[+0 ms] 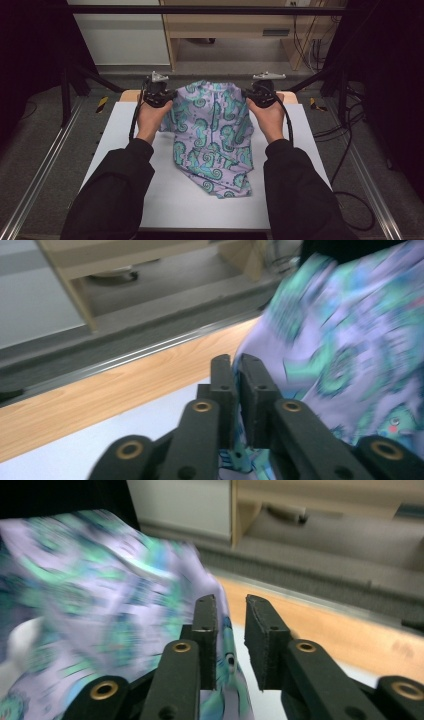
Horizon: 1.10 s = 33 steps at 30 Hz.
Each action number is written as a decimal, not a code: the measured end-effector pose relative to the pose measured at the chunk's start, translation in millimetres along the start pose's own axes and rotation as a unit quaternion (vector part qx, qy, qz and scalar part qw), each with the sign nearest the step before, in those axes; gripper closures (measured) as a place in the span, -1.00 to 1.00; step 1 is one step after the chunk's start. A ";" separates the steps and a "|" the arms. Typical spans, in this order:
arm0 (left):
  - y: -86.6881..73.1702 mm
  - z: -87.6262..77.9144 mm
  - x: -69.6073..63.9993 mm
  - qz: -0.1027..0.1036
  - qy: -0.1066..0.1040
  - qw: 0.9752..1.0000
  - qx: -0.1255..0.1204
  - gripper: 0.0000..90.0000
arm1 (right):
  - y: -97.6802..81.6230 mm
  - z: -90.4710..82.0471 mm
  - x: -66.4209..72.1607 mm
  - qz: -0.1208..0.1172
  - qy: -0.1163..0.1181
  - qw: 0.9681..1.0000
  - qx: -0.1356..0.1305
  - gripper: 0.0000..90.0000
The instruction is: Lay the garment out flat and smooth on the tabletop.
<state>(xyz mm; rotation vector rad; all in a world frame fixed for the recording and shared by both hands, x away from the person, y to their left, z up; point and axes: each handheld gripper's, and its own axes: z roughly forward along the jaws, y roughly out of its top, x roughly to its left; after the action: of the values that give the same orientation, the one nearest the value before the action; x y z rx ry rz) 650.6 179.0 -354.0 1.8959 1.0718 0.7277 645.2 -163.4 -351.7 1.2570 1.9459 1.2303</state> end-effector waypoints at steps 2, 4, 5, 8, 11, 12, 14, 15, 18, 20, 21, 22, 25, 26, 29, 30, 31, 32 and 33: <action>-5.7 -4.9 -6.7 -0.001 -0.002 1.000 -0.010 0.70 | -3.0 -4.8 5.1 -0.011 0.009 1.000 0.011 0.62; -9.4 -13.4 -12.9 0.001 -0.001 1.000 -0.015 0.63 | -6.0 -14.6 11.3 -0.021 0.013 1.000 0.008 0.57; -11.5 -18.8 -16.3 -0.004 -0.003 1.000 -0.020 0.59 | -7.5 -21.5 15.0 -0.026 0.016 1.000 0.007 0.53; -19.2 -38.9 -28.8 0.005 0.001 1.000 -0.027 0.50 | -13.4 -40.1 24.7 -0.033 0.020 0.999 0.001 0.46; -32.6 -59.8 -41.9 0.001 -0.006 0.999 -0.036 0.35 | -25.4 -61.9 36.9 -0.039 0.026 0.999 -0.007 0.36; -38.1 -66.5 -46.2 0.001 -0.006 0.999 -0.041 0.29 | -32.0 -69.2 42.0 -0.042 0.029 0.999 -0.003 0.32; -50.8 -78.4 -53.9 0.002 -0.010 0.999 -0.048 0.20 | -43.9 -78.9 48.9 -0.049 0.034 0.998 -0.001 0.28; -57.7 -83.2 -57.6 0.004 -0.014 0.999 -0.051 0.12 | -50.2 -82.9 51.6 -0.050 0.036 0.998 -0.001 0.25; -81.0 -97.2 -66.6 0.002 -0.016 0.997 -0.069 -0.06 | -70.7 -92.4 57.1 -0.045 0.049 0.998 -0.001 0.18; -96.9 -103.1 -69.8 -0.009 -0.016 0.997 -0.079 -0.22 | -83.4 -95.6 60.0 -0.050 0.052 0.997 0.003 0.14; -104.8 -105.2 -70.8 -0.016 -0.018 0.996 -0.082 -0.31 | -92.2 -96.8 61.3 -0.050 0.055 0.997 0.007 0.11; -112.0 -107.2 -71.3 -0.022 -0.022 0.996 -0.083 -0.35 | -98.9 -97.4 62.2 -0.050 0.058 0.997 0.008 0.09; -131.7 -112.1 -69.1 -0.032 -0.011 0.995 -0.090 -0.69 | -116.5 -98.5 64.7 -0.051 0.063 0.997 0.017 0.02; -136.4 -112.9 -67.7 -0.039 -0.010 0.995 -0.092 -0.69 | -121.3 -99.1 65.4 -0.049 0.062 0.997 0.017 -0.03; -152.0 -115.1 -63.3 -0.041 -0.012 0.996 -0.084 -0.80 | -132.2 -101.6 66.1 -0.035 0.067 0.997 0.022 -0.14; -156.4 -116.4 -62.5 -0.041 -0.013 0.996 -0.083 -0.81 | -134.5 -102.8 66.7 -0.031 0.068 0.997 0.021 -0.18; -160.8 -117.9 -62.1 -0.040 -0.015 0.995 -0.085 -0.81 | -137.6 -104.3 67.7 -0.029 0.071 0.997 0.020 -0.20; -166.7 -120.0 -61.6 -0.044 -0.020 0.995 -0.091 -0.82 | -140.6 -105.7 69.0 -0.029 0.071 0.997 0.021 -0.20; -171.5 -121.5 -61.1 -0.050 -0.024 0.994 -0.095 -0.82 | -144.3 -107.6 71.2 -0.027 0.070 0.997 0.023 -0.20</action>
<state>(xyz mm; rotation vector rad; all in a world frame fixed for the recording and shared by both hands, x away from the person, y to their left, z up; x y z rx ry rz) 457.3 222.1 -447.1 1.6784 1.0223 0.6988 466.8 -167.0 -426.9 1.1599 2.1046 1.2846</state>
